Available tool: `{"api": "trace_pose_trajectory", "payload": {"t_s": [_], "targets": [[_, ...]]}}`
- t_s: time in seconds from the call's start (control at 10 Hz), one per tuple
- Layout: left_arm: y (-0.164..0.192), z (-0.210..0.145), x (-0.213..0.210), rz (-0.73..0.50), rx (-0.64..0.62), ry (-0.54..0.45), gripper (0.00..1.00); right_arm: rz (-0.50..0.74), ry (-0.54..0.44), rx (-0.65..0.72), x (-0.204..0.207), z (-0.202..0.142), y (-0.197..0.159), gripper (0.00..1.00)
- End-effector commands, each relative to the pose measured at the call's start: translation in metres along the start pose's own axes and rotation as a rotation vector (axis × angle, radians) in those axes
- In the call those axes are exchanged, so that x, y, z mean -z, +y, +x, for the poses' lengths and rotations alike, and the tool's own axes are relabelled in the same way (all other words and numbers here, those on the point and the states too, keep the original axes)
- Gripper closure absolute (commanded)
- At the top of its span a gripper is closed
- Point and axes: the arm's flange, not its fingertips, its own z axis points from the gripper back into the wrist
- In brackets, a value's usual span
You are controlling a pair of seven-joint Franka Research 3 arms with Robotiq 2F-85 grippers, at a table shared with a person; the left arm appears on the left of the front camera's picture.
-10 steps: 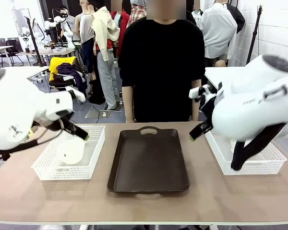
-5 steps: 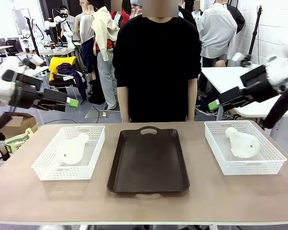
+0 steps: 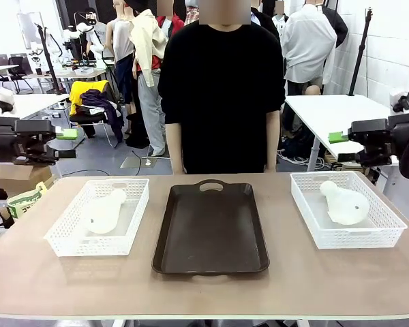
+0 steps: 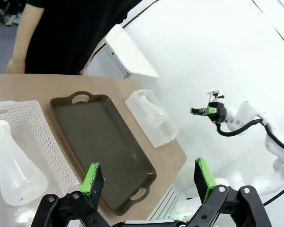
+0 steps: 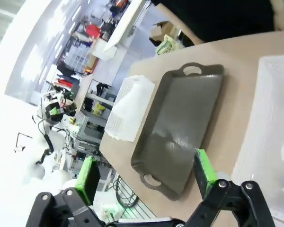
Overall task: Prepare the laboratory tools.
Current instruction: Pick up the Big flask that the person points to.
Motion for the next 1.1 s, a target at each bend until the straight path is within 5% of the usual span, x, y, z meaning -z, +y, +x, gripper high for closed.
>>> {"api": "trace_pose_trajectory", "payload": {"t_s": [0.0,1.0], "targets": [[-0.002,-0.025,-0.002,-0.011,-0.082,-0.044,0.00,-0.013,0.032,0.034,0.009,0.006,-0.007,0.00],[0.013,-0.035,0.002,-0.050,-0.285,0.129,0.00,0.081,0.123,0.075,0.018,0.012,-0.010,0.00]]}}
